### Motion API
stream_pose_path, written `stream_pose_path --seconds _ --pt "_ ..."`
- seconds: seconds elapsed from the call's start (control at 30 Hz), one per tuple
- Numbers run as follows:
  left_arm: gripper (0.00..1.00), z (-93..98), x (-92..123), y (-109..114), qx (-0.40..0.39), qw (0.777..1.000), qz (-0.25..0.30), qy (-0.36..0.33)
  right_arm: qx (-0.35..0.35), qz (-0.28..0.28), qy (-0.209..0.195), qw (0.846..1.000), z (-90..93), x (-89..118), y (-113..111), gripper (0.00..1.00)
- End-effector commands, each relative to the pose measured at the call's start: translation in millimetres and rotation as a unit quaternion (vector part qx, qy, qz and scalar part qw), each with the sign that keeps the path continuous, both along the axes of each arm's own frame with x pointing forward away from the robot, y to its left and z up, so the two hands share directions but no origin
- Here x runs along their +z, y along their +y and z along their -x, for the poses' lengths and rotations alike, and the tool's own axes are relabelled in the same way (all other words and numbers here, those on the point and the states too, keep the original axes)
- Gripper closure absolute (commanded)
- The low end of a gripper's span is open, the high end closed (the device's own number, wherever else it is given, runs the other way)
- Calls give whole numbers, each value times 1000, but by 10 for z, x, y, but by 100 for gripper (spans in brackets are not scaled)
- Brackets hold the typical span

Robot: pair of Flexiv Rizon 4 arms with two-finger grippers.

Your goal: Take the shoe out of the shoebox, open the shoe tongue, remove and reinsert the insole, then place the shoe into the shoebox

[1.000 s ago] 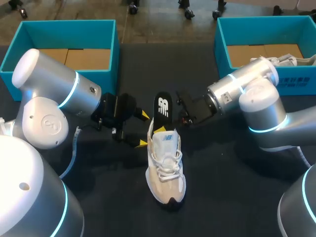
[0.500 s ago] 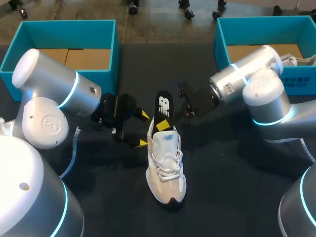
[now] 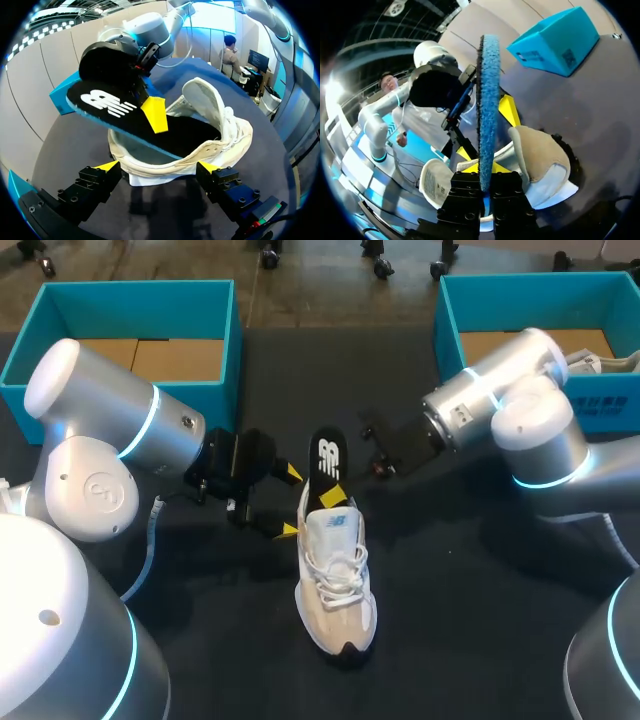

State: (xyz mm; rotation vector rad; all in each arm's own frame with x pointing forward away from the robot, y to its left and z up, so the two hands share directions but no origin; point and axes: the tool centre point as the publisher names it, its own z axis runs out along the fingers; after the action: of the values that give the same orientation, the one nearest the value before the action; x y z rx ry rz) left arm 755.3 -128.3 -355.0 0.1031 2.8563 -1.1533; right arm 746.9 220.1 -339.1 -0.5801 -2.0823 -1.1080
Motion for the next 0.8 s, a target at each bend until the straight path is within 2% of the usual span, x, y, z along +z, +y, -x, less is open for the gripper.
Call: stream_pose_path --seconds 0.03,0.23,0.37,0.47,0.53,0.57,0.6,0.63,0.73,0.8 --pt "0 1 -5 -14 1 1000 -2 -1 2 6 14 1000 57 -67 74 100" --pt "0 1 -5 -14 1 1000 -2 -1 -2 21 44 999 223 -156 101 100" --pt "0 1 -5 -14 1 1000 -2 -1 -11 19 52 998 325 -193 94 100" --pt "0 1 -5 -14 1 1000 -2 -1 -17 19 48 999 335 -182 85 100" --pt "0 1 -5 -14 1 1000 -2 -1 -12 28 43 999 297 -138 96 91" --pt "0 1 -5 -14 1 1000 -2 -1 -9 40 46 998 273 -117 105 98" --pt "0 1 -5 -14 1 1000 -2 -1 -4 44 45 998 248 -96 115 99" --pt "0 1 -5 -14 1 1000 -2 -1 -1 45 44 998 232 -84 121 96" --pt "0 1 -5 -14 1 1000 -2 -1 7 48 39 998 161 -60 128 71" --pt "0 1 -5 -14 1 1000 -2 -1 8 50 32 998 138 -42 127 67"
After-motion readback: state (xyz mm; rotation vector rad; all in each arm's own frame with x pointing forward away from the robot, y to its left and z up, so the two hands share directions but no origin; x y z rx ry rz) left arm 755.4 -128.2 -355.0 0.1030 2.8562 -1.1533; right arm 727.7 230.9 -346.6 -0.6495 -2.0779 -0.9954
